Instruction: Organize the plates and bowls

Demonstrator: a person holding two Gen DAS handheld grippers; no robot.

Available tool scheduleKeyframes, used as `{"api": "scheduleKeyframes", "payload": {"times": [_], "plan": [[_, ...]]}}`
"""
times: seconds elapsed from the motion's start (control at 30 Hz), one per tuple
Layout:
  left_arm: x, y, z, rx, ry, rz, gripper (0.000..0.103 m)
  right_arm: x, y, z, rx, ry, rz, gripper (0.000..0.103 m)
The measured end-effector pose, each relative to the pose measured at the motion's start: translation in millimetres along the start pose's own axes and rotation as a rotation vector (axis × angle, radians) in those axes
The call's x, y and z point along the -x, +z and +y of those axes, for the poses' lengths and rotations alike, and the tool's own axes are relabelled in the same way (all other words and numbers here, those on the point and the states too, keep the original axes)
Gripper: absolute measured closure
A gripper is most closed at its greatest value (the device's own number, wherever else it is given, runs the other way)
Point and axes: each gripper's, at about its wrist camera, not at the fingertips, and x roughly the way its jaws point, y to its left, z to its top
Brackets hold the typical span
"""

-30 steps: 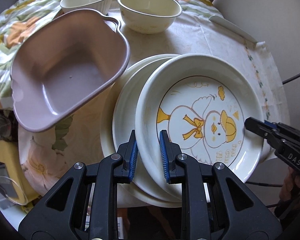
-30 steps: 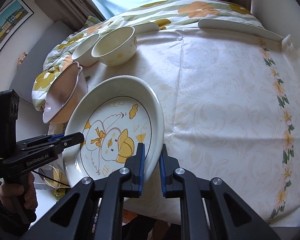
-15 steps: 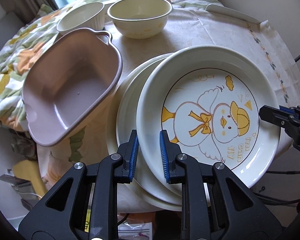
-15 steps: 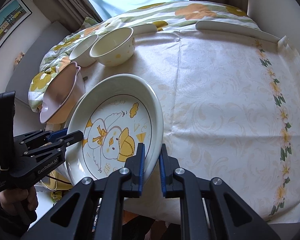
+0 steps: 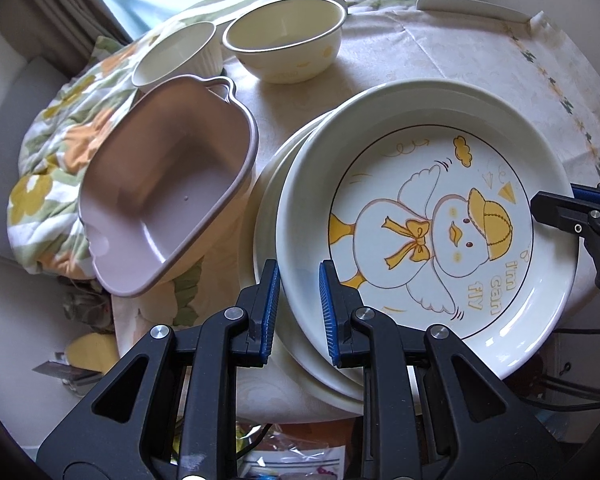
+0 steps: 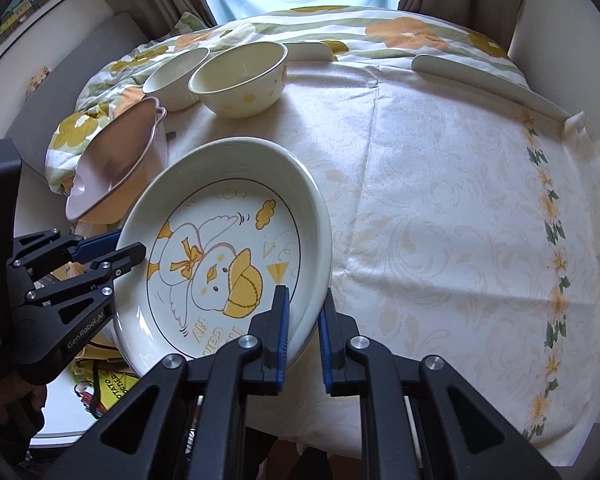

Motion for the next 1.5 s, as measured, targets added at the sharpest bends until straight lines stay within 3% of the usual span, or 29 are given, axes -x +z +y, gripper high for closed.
{"api": "scheduleKeyframes", "payload": {"times": [0.3, 0.87, 1.2, 1.3, 1.33, 1.37, 1.4, 1.43, 1.47, 1.5], "plan": [[5.0, -3.5, -5.9, -0.041, 0.058, -0.007, 0.086, -3.6, 5.3, 4.2, 0.030, -0.033, 0.010, 0.090], [8.8, -6.1, -2.4, -0.018, 0.096, -0.008, 0.086, -12.8, 10.6, 12.6, 0.069, -0.080, 0.033, 0.090], [17.0, -0.5, -0.5, 0.029, 0.087, -0.014, 0.085, -3.2, 14.1, 8.4, 0.040, -0.029, 0.008, 0.090], [23.8, 3.6, 1.7, 0.058, 0.028, -0.020, 0.085, 4.8, 16.9, 2.0, 0.020, 0.009, -0.001, 0.089], [26.0, 4.8, 3.1, 0.071, 0.021, -0.020, 0.085, 8.6, 17.6, -1.6, 0.010, 0.025, -0.011, 0.086], [28.4, 5.6, 3.9, 0.080, 0.022, -0.018, 0.084, 14.0, 18.0, -5.6, 0.001, 0.039, -0.025, 0.071], [31.3, 6.4, 4.8, 0.089, 0.016, -0.015, 0.082, 18.8, 18.7, -9.1, -0.004, 0.050, -0.036, 0.041], [33.9, 6.8, 6.0, 0.101, 0.003, -0.017, 0.075, 23.5, 19.3, -12.4, -0.008, 0.060, -0.050, 0.026], [37.2, 7.1, 7.6, 0.120, -0.007, -0.021, 0.057, 29.7, 20.2, -16.1, -0.011, 0.072, -0.071, 0.010], [40.4, 7.3, 9.0, 0.135, -0.004, -0.029, 0.043, 35.2, 20.7, -18.4, -0.010, 0.078, -0.090, 0.010]]}}
